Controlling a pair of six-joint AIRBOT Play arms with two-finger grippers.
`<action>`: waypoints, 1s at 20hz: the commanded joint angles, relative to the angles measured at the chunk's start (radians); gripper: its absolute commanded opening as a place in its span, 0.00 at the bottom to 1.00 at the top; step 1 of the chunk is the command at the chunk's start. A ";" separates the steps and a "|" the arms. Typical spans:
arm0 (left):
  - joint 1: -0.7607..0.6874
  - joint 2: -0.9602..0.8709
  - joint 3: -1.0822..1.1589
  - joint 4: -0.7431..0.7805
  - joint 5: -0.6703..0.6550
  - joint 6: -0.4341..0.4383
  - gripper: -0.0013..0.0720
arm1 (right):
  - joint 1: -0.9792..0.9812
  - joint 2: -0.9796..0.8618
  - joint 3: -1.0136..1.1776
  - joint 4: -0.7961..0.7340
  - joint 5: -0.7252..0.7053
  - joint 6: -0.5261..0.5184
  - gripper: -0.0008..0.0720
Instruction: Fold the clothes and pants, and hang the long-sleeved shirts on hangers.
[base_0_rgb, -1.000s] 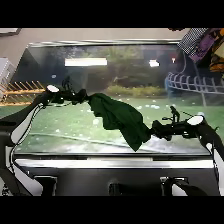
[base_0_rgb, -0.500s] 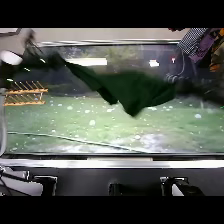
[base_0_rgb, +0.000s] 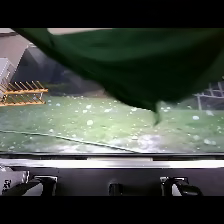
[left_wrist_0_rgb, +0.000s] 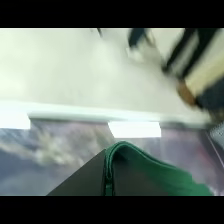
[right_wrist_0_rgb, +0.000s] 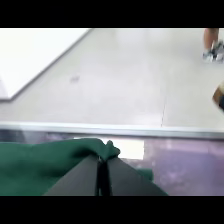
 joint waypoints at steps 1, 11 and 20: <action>0.002 0.146 0.004 0.121 0.004 -0.074 0.04 | 0.001 0.068 0.031 -0.031 0.002 0.106 0.05; -0.034 -0.176 -0.112 0.112 0.005 -0.069 0.04 | 0.012 -0.389 0.026 -0.011 0.248 0.430 0.05; -0.137 -0.819 -0.111 0.004 0.081 -0.074 0.04 | 0.146 -1.075 0.010 -0.010 0.066 0.541 0.05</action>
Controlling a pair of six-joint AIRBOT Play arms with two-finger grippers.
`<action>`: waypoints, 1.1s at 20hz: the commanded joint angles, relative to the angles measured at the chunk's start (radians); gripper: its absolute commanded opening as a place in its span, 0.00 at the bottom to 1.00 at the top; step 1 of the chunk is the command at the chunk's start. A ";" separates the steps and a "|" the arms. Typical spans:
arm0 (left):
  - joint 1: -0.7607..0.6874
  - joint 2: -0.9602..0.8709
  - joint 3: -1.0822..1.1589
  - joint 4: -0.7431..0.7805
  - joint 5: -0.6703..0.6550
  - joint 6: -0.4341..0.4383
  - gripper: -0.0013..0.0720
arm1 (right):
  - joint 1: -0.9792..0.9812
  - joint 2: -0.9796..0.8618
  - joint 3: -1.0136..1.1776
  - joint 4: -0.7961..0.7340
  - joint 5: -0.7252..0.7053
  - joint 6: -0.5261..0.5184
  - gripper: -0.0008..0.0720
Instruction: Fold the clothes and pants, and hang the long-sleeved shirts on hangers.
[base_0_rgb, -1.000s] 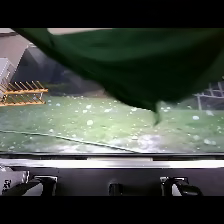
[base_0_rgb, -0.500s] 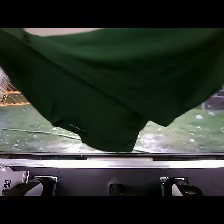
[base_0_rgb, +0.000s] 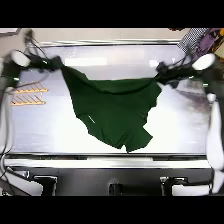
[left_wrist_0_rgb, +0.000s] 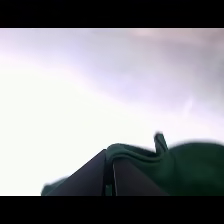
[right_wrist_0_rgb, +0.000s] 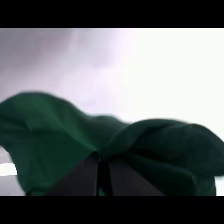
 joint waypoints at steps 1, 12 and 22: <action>-0.024 -0.189 -0.001 -0.108 0.005 -0.003 0.04 | 0.023 -0.216 0.000 0.011 -0.106 0.115 0.05; 0.045 -0.142 0.044 -0.181 -0.378 0.012 1.00 | 0.023 -0.233 0.002 0.016 -0.062 0.056 0.05; -0.083 0.458 -0.841 -0.340 -0.294 -0.108 1.00 | 0.023 -0.157 0.002 -0.107 0.065 0.040 0.05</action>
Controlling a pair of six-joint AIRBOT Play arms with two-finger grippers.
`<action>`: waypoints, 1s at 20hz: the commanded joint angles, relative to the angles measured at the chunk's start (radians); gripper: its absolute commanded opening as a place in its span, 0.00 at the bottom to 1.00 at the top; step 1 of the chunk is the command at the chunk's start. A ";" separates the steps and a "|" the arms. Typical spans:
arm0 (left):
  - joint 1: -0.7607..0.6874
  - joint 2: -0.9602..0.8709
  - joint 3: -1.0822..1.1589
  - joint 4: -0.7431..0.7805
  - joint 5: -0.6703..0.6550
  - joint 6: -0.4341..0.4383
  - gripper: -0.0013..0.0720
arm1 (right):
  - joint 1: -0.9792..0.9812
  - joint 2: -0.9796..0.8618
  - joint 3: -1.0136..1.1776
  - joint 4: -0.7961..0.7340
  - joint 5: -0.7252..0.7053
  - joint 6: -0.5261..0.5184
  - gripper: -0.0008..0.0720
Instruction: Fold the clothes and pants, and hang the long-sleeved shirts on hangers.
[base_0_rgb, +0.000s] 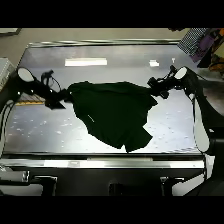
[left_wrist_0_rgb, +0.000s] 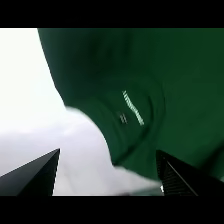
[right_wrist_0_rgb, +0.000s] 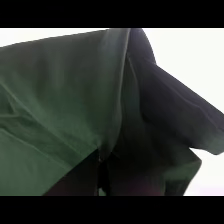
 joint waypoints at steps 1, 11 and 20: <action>-0.106 0.243 -0.452 -0.257 0.238 -0.050 1.00 | 0.001 0.017 0.001 -0.031 0.063 -0.008 0.05; -0.541 0.224 -0.758 -0.666 0.686 -0.049 1.00 | 0.001 0.019 0.001 -0.031 0.169 -0.007 0.05; -0.597 0.097 -0.672 -0.767 0.703 0.041 1.00 | 0.001 0.019 0.001 -0.031 0.189 -0.007 0.05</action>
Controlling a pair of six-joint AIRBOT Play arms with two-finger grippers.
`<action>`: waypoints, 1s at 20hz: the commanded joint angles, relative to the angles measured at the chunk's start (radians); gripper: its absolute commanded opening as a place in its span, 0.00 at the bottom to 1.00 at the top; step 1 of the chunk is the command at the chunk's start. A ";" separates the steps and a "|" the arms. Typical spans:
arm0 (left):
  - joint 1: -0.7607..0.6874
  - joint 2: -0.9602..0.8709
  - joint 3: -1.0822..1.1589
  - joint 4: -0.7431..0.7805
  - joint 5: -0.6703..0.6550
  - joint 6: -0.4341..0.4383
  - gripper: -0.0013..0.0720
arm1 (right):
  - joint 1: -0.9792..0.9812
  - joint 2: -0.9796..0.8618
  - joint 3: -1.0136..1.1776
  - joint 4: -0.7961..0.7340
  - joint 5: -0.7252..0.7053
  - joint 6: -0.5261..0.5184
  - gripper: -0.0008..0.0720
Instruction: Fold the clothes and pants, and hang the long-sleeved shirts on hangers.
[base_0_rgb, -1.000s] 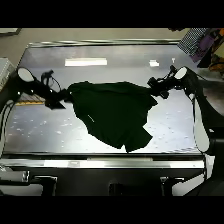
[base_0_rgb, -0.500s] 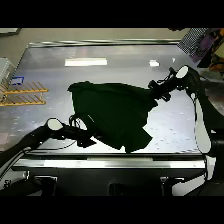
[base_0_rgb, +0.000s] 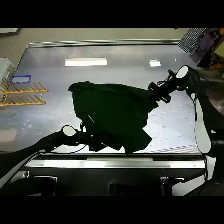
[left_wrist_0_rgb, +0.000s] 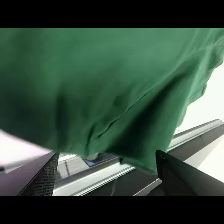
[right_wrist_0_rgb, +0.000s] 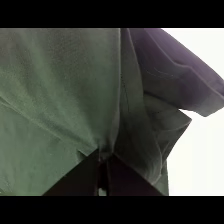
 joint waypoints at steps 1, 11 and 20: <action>-0.031 -0.064 0.049 -0.024 0.008 0.018 1.00 | 0.001 0.000 0.001 0.000 0.006 0.000 0.05; -0.033 -0.130 0.149 -0.026 -0.040 0.073 0.05 | 0.001 0.029 0.001 0.000 0.002 -0.023 0.05; 0.377 0.095 0.660 0.343 -0.197 0.172 0.04 | 0.000 0.340 0.004 -0.264 -0.240 -0.016 0.05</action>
